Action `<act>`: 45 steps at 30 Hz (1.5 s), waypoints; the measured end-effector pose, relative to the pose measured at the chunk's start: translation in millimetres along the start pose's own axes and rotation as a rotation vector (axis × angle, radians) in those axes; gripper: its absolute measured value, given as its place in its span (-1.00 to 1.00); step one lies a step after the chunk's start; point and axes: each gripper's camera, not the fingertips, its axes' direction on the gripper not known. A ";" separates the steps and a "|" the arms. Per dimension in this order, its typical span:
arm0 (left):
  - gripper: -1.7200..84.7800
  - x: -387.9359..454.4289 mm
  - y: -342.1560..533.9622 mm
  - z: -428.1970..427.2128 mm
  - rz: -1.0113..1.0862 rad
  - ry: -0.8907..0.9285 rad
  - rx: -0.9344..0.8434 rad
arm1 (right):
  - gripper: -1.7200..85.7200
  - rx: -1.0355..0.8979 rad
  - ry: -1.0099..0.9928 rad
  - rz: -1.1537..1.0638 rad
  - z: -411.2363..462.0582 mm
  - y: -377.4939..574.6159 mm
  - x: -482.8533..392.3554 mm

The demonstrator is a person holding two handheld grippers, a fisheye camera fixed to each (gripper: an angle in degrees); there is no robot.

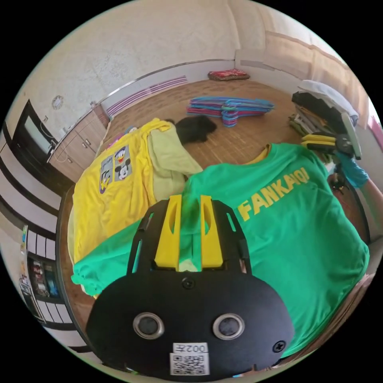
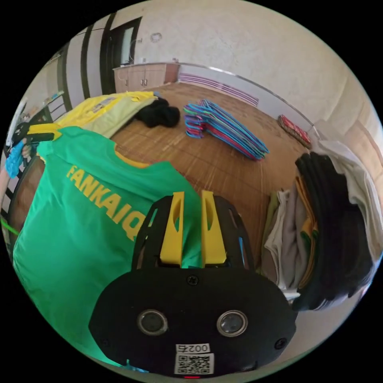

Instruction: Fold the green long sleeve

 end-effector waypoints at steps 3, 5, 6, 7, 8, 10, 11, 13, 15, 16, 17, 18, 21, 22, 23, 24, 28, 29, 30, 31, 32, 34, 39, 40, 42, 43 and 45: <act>-0.82 2.1 -27.7 10.1 0.032 0.072 0.018 | -0.74 0.009 -0.100 -0.032 11.9 -23.4 -8.1; -0.81 3.6 -45.8 26.5 0.036 0.094 -0.003 | -0.72 -0.017 -0.140 -0.041 32.7 -41.1 -13.4; -0.80 3.9 -57.6 39.5 0.028 0.107 -0.030 | -0.71 -0.027 -0.151 -0.039 38.5 -44.9 -13.8; -0.79 4.1 -63.5 46.4 0.025 0.114 -0.047 | -0.70 -0.046 -0.168 -0.026 49.8 -51.4 -13.2; -0.78 4.5 -73.6 59.0 0.022 0.122 -0.077 | -0.69 -0.069 -0.187 -0.018 60.5 -56.2 -11.9; -0.77 5.6 -85.6 77.9 0.023 0.119 -0.129 | -0.69 -0.113 -0.207 -0.016 75.3 -59.7 -9.8; -0.77 7.0 -91.7 90.8 0.032 0.131 -0.171 | -0.69 -0.141 -0.216 -0.022 83.2 -59.7 -9.5; -0.77 9.4 -97.1 108.6 0.037 0.129 -0.237 | -0.70 -0.137 -0.236 -0.029 87.0 -57.2 -10.1; -0.78 13.7 -99.6 122.4 0.044 0.114 -0.286 | -0.72 -0.121 -0.235 -0.041 85.7 -54.2 -12.5; -0.78 15.3 -99.7 124.0 0.048 0.110 -0.289 | -0.74 -0.108 -0.229 -0.049 84.5 -52.0 -15.2; -0.80 18.8 -99.5 125.7 0.054 0.096 -0.291 | -0.76 -0.095 -0.217 -0.056 83.4 -50.1 -18.4; -0.86 24.1 -99.5 126.2 0.078 0.091 -0.295 | -0.77 -0.089 -0.206 -0.058 82.7 -49.3 -20.0; -0.96 37.5 -98.5 123.6 0.120 0.067 -0.292 | -0.85 -0.076 -0.179 -0.114 79.0 -48.5 -31.6; -0.96 39.7 -98.2 120.6 0.123 0.049 -0.276 | -0.87 -0.071 -0.150 -0.125 76.0 -49.3 -35.5; -0.97 43.2 -97.8 111.0 0.120 0.008 -0.222 | -0.89 -0.042 -0.103 -0.129 70.0 -49.8 -38.1; -0.97 45.9 -98.2 99.1 0.114 -0.035 -0.158 | -0.90 -0.016 -0.076 -0.123 65.8 -50.0 -38.6; -0.98 49.3 -104.8 73.4 0.096 -0.119 0.006 | -0.91 0.135 0.058 -0.058 45.7 -56.1 -35.0; -0.98 49.8 -108.7 72.2 0.092 -0.128 0.035 | -0.90 0.137 0.077 -0.051 48.9 -59.4 -34.9; -0.98 51.0 -113.6 76.3 0.095 -0.136 0.035 | -0.90 0.128 0.083 -0.049 52.0 -61.2 -35.0; -0.98 51.8 -116.0 80.1 0.098 -0.140 0.028 | -0.89 0.106 0.093 -0.046 60.2 -64.4 -35.2; -0.98 53.5 -119.6 90.0 0.102 -0.146 0.009 | -0.88 0.081 0.098 -0.046 69.6 -66.6 -35.6; -0.98 56.3 -122.1 109.0 0.110 -0.154 -0.038 | -0.85 0.028 0.085 -0.049 84.5 -69.5 -35.3; -0.98 54.2 -113.6 140.9 0.121 -0.099 -0.144 | -0.78 -0.037 -0.058 -0.026 93.5 -76.1 -17.8; -0.98 52.8 -111.8 139.8 0.118 -0.093 -0.141 | -0.77 -0.035 -0.100 -0.019 89.5 -76.2 -10.5; -0.95 47.5 -104.0 128.7 0.105 -0.084 -0.110 | -0.75 -0.032 -0.120 -0.018 83.3 -74.5 -1.7; -0.95 46.6 -101.5 125.1 0.105 -0.085 -0.099 | -0.75 -0.037 -0.123 -0.021 79.9 -72.5 2.8; -0.95 43.2 -88.5 111.2 0.091 -0.080 -0.071 | -0.74 -0.052 -0.138 -0.017 75.5 -67.7 8.0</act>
